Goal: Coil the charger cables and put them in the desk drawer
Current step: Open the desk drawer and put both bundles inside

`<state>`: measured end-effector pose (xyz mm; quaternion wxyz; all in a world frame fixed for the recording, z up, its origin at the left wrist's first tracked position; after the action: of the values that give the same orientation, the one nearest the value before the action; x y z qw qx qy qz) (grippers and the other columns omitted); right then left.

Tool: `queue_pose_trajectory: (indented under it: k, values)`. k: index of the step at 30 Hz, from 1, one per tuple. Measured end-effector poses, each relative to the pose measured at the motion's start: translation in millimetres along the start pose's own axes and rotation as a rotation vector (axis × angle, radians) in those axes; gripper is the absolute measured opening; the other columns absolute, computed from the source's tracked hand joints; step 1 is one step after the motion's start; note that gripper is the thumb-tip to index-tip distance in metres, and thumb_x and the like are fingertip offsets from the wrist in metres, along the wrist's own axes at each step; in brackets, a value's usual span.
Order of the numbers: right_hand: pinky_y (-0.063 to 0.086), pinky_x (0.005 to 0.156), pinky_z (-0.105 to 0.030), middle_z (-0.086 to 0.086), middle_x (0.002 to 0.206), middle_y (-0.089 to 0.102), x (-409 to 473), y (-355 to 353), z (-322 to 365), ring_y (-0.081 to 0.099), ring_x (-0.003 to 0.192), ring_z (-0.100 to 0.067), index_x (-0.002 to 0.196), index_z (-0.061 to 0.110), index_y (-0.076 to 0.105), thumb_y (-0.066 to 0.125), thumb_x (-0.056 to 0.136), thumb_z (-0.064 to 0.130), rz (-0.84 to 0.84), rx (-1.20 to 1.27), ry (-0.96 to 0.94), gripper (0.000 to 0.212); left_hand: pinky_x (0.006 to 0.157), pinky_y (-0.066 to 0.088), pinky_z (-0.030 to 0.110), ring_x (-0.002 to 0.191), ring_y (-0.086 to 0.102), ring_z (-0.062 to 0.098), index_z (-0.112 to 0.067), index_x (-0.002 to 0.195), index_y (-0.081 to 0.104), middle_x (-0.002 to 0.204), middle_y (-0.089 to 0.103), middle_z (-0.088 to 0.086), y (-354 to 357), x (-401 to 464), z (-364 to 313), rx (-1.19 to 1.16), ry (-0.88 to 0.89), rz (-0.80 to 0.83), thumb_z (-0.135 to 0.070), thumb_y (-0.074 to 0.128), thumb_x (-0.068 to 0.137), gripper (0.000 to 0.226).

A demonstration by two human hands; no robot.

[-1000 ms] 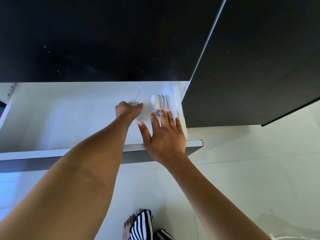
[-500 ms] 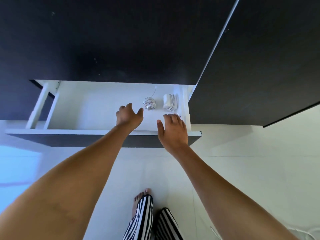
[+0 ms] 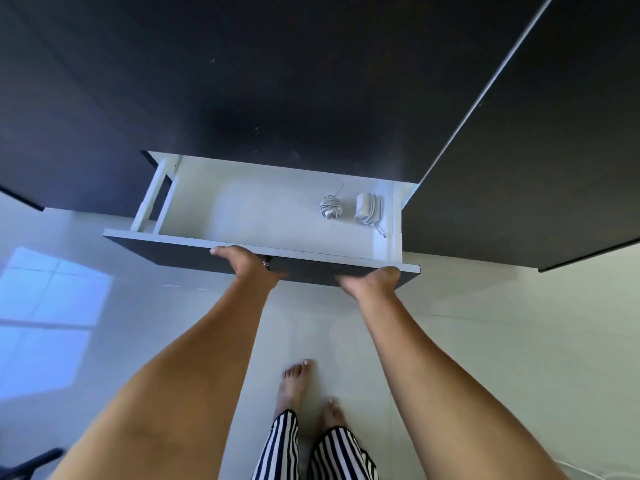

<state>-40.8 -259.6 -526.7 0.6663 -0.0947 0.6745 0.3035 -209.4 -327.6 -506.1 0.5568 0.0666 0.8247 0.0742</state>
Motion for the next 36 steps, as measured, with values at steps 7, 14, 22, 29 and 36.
queue_pose_trajectory:
  k: [7, 14, 22, 29, 36]
  values:
    - [0.026, 0.109, -0.054, -0.004, 0.136, 0.057, 27, 20, 2, 0.046, 0.127, -0.036, 0.124, 0.03, 0.06, 0.029, 0.082, 0.057, 0.108, 0.127, 0.044, 0.059, 0.1, 0.021, 0.077, 0.14, 0.022, 0.045, -0.033, 0.148, 0.028, 0.154, 0.03, 0.005, 14, 10, -13, -0.143, -0.034, 0.056, -0.069, 0.017, 0.089, 0.07]
    - [0.029, 0.105, -0.06, -0.01, 0.13, 0.061, 35, 51, 9, 0.051, 0.122, -0.041, 0.122, 0.029, 0.063, 0.028, 0.082, 0.053, 0.24, 0.066, 0.034, 0.059, 0.101, 0.021, 0.076, 0.138, 0.025, 0.045, -0.032, 0.148, 0.027, 0.152, 0.033, 0.006, 43, 18, -21, -0.161, -0.053, 0.065, -0.07, 0.018, 0.089, 0.071]
    - [0.041, 0.094, -0.05, -0.004, 0.116, 0.068, 59, 91, 33, 0.06, 0.107, -0.032, 0.118, 0.025, 0.065, 0.031, 0.08, 0.038, 0.165, 0.112, -0.075, 0.053, 0.1, 0.031, 0.071, 0.13, 0.041, 0.04, -0.027, 0.143, 0.036, 0.141, 0.048, 0.007, 96, 31, -35, -0.155, -0.05, 0.178, -0.069, 0.022, 0.089, 0.07]
    - [0.044, 0.094, -0.044, -0.004, 0.116, 0.064, 74, 136, 46, 0.058, 0.103, -0.028, 0.12, 0.02, 0.061, 0.029, 0.091, 0.05, 0.202, 0.126, -0.084, 0.052, 0.099, 0.037, 0.067, 0.119, 0.052, 0.034, -0.026, 0.137, 0.045, 0.132, 0.056, 0.004, 141, 57, -51, -0.184, -0.012, 0.278, -0.073, 0.028, 0.085, 0.072]
    - [0.025, 0.113, -0.05, -0.004, 0.146, 0.043, 75, 175, 55, 0.034, 0.137, -0.031, 0.138, 0.021, 0.048, 0.029, 0.09, 0.043, 0.25, 0.073, -0.058, 0.055, 0.096, 0.039, 0.067, 0.13, 0.041, 0.039, -0.028, 0.142, 0.037, 0.144, 0.045, 0.002, 164, 75, -63, -0.136, -0.02, 0.252, -0.072, 0.03, 0.084, 0.073]
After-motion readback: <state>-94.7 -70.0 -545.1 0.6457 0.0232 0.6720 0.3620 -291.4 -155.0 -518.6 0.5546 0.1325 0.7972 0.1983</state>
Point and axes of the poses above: each hand's wrist, its own x-axis towards the middle knuckle, its own y-axis out of the palm, z = x × y, the point moved 6 cm from there along x, towards the middle knuckle
